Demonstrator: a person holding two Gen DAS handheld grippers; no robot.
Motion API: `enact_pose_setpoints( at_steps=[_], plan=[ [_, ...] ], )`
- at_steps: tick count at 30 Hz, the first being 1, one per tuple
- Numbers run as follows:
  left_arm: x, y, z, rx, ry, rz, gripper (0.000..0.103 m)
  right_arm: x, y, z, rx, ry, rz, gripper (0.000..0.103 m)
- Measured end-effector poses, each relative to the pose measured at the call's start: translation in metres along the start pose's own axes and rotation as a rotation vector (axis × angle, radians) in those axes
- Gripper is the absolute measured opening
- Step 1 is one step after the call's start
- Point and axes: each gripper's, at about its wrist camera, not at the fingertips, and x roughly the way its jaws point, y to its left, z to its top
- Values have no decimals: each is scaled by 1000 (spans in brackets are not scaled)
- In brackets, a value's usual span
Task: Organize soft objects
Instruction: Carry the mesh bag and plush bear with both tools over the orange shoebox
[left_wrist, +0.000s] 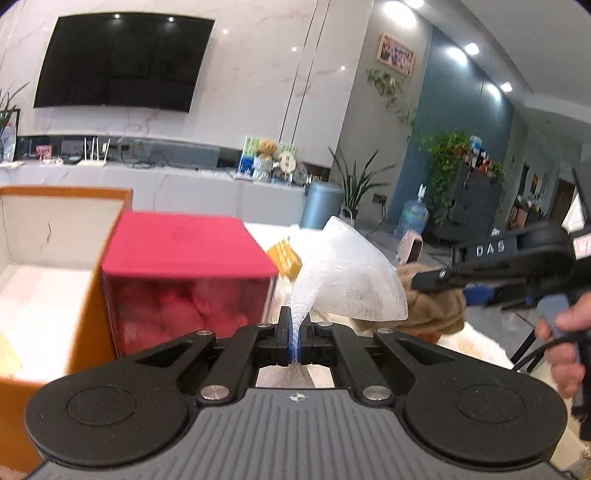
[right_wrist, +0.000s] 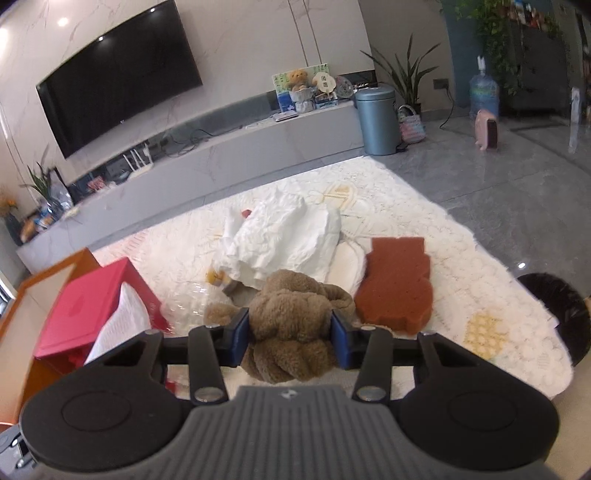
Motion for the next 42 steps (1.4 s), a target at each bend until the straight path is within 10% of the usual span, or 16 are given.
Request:
enact_pose_setpoints(
  at_steps=[16, 23, 32, 42],
  plan=[
    [-57, 105, 81, -321, -129, 36, 2, -54, 75, 18, -69, -190, 294, 44],
    [-49, 151, 80, -381, 60, 254, 2, -51, 146, 8, -64, -209, 460, 44],
    [-28, 178, 59, -364, 276, 334, 2, -15, 231, -41, -289, -101, 432, 44],
    [-24, 170, 42, -323, 347, 377, 11, 16, 237, -59, -375, -45, 441, 44]
  ],
)
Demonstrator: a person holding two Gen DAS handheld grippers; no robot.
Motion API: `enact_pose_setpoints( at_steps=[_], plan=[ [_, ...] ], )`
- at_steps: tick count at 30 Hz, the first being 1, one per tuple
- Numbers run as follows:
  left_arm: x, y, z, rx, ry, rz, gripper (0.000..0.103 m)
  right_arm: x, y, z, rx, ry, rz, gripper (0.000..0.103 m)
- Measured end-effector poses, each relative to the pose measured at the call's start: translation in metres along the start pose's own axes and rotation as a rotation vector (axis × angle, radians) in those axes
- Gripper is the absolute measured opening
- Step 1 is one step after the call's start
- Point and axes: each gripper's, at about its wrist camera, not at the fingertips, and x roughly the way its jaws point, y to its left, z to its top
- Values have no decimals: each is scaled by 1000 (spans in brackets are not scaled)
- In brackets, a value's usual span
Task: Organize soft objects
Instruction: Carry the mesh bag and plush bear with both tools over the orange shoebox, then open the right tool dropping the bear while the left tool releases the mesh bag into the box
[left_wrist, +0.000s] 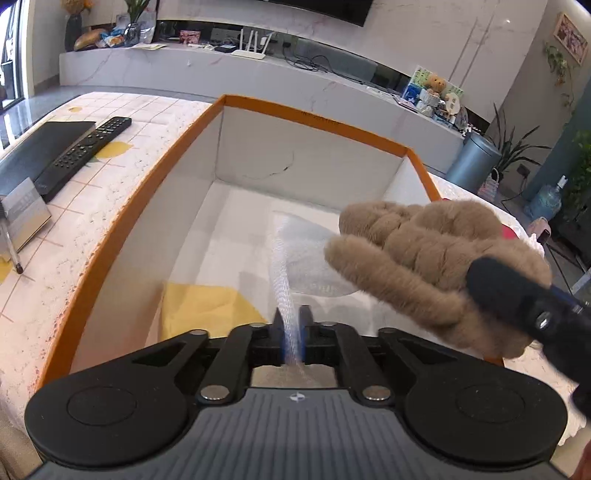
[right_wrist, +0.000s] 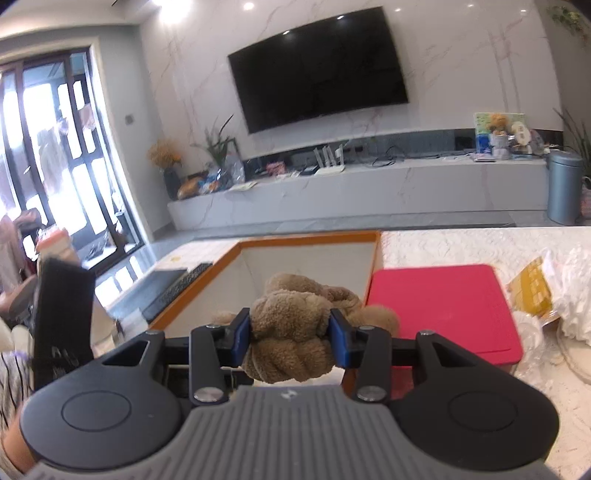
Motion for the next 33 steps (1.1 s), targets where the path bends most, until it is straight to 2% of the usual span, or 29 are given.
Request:
enact_pose_setpoints(
  at_steps=[1, 2, 4, 6, 8, 11, 15, 18, 22, 24, 26, 29, 33],
  plan=[
    [0, 1, 0, -2, 10, -10, 24, 2, 1, -1, -9, 5, -5, 44],
    [0, 1, 1, 10, 30, -17, 44, 3, 3, -2, -20, 9, -10, 44],
    [1, -2, 2, 59, 54, -3, 62, 4, 6, -3, -38, 13, -19, 43],
    [-3, -5, 3, 91, 26, 39, 64, 7, 8, -2, -50, 17, -24, 43],
    [-10, -7, 5, 111, 7, 80, 70, 8, 10, -3, -61, 22, -33, 43],
    [-21, 0, 9, 90, -34, 103, 71, 9, 18, -6, -106, 29, -52, 43],
    [-30, 13, 16, 28, -35, 31, 70, 12, 39, -16, -230, 30, -105, 44],
    [-33, 15, 18, 14, -44, 17, 69, 20, 50, -25, -295, 69, -153, 44],
    [-38, 14, 20, 46, -98, 82, 74, 32, 48, -30, -268, 146, -136, 44],
    [-38, 16, 21, 54, -101, 108, 74, 33, 47, -32, -254, 154, -131, 46],
    [-37, 23, 22, 30, -101, 106, 75, 33, 49, -34, -277, 148, -148, 47],
    [-37, 31, 25, -10, -90, 65, 74, 32, 52, -35, -295, 150, -159, 48],
    [-39, 30, 26, -8, -101, 71, 74, 27, 52, -37, -274, 137, -158, 61]
  ],
)
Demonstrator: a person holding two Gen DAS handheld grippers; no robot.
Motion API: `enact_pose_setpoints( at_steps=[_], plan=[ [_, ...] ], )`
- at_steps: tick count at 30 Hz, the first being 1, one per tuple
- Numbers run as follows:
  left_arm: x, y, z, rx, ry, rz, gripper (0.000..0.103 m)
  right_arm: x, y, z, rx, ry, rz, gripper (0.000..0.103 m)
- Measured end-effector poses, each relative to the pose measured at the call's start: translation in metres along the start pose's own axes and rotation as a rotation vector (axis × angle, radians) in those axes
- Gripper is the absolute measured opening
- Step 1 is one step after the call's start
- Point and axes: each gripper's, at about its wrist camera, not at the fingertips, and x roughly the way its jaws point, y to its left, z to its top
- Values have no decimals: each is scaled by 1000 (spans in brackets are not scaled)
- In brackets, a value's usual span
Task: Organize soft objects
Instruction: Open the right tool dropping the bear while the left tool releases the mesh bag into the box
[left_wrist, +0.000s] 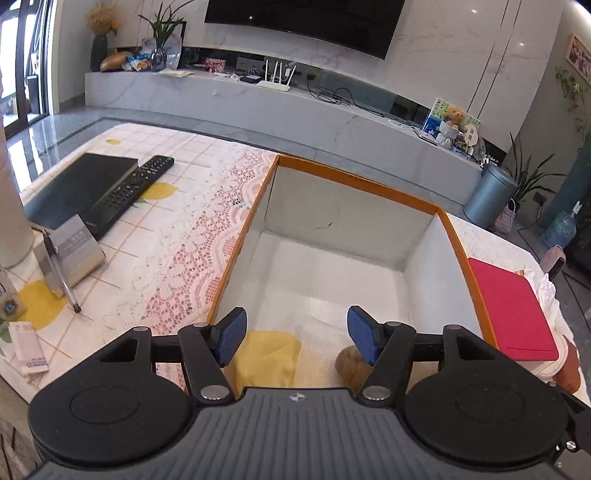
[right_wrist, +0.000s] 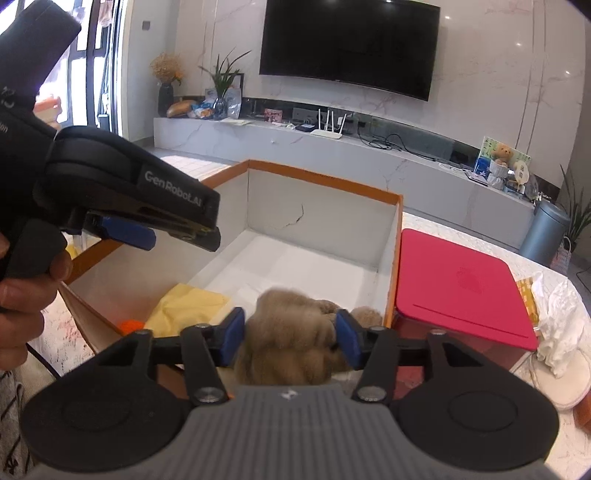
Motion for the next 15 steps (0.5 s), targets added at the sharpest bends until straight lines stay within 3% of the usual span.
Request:
enact_pose_setpoints(
  at_steps=[6, 15],
  plan=[
    [-2, -7, -2, 47, -22, 40, 74, -9, 4, 0, -7, -17, 29, 65],
    [-11, -4, 1, 40, -41, 20, 74, -28, -1, 6, 25, -100, 13, 66]
  ],
)
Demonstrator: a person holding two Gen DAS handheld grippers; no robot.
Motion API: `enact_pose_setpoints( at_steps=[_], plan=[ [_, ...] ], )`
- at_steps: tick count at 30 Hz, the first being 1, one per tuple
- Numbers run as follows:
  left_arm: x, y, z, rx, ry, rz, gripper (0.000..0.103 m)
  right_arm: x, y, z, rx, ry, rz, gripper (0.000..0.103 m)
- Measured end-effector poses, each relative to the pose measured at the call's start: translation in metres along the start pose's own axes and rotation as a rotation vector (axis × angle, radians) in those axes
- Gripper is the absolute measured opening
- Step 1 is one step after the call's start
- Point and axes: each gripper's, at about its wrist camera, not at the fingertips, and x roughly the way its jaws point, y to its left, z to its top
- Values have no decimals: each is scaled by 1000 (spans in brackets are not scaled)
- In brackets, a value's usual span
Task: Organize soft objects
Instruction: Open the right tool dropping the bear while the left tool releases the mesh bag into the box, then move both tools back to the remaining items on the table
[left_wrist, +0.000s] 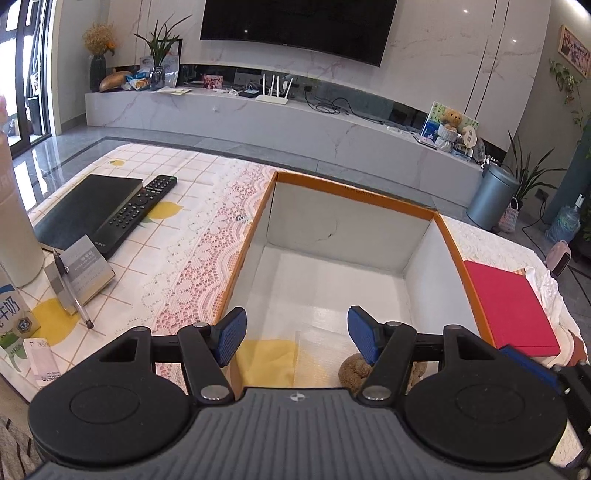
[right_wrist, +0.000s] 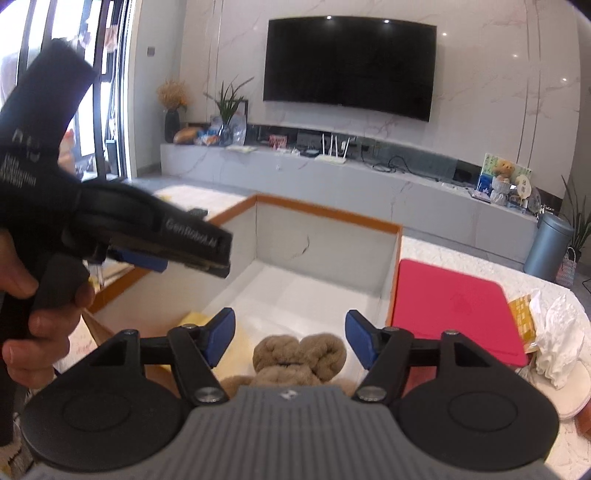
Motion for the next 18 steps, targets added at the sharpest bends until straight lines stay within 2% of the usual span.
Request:
enact_pose_setpoints(
  at_steps=[8, 13, 18],
  plan=[
    [-16, -9, 2, 13, -49, -21, 74, -17, -26, 13, 66, -49, -38, 66],
    [-36, -29, 2, 69, -106, -69, 74, -44, -61, 20, 137, -123, -130, 68],
    [-49, -59, -3, 156, -123, -162, 75, -79, -107, 22, 225, -189, -263, 72]
  ],
)
